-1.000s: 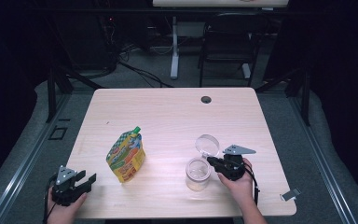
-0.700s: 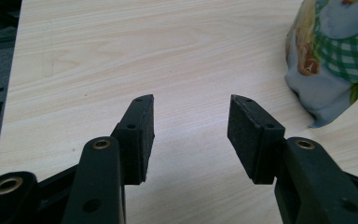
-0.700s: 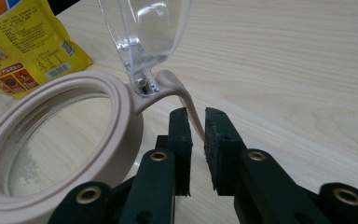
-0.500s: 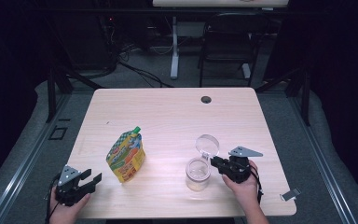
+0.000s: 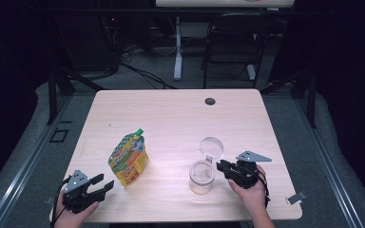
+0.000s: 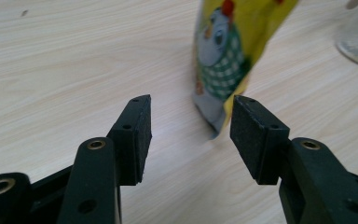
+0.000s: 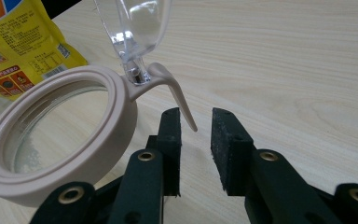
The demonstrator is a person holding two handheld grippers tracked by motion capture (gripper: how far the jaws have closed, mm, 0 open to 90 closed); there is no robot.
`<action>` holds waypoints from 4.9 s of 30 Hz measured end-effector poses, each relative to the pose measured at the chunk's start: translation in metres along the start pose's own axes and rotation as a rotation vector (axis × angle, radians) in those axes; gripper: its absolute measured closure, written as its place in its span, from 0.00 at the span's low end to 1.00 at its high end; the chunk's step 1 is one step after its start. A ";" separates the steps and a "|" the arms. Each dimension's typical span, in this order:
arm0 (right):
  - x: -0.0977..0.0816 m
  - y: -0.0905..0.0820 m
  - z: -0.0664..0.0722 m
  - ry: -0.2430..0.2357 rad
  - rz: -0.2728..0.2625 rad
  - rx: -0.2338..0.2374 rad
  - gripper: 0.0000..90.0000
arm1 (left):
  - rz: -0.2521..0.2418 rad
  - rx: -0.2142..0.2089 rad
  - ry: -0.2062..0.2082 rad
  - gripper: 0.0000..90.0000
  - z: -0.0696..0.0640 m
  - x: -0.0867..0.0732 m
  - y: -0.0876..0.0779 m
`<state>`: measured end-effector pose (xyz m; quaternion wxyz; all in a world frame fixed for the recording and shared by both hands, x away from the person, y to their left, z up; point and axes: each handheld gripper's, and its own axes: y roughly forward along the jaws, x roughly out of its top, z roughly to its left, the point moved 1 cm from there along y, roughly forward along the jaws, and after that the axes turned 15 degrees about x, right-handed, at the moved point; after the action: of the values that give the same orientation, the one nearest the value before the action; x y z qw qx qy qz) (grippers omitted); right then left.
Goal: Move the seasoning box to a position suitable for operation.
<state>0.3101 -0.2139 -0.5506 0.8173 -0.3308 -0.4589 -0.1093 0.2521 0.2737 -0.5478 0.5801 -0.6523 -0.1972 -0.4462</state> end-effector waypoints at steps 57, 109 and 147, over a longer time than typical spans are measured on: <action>-0.023 -0.034 -0.002 0.036 -0.027 -0.087 0.72 | 0.124 -0.136 -0.069 0.47 -0.019 0.020 0.069; -0.028 -0.040 -0.001 0.044 -0.017 -0.109 0.71 | 0.084 -0.123 -0.153 0.56 -0.025 0.027 0.088; -0.020 -0.032 -0.002 -0.026 -0.041 -0.122 0.58 | 0.046 -0.254 0.005 0.54 -0.018 0.023 0.086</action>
<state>0.2855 -0.2418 -0.5536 0.7874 -0.3717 -0.4685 -0.1496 0.3246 0.2296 -0.5808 0.5034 -0.7238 -0.1224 -0.4559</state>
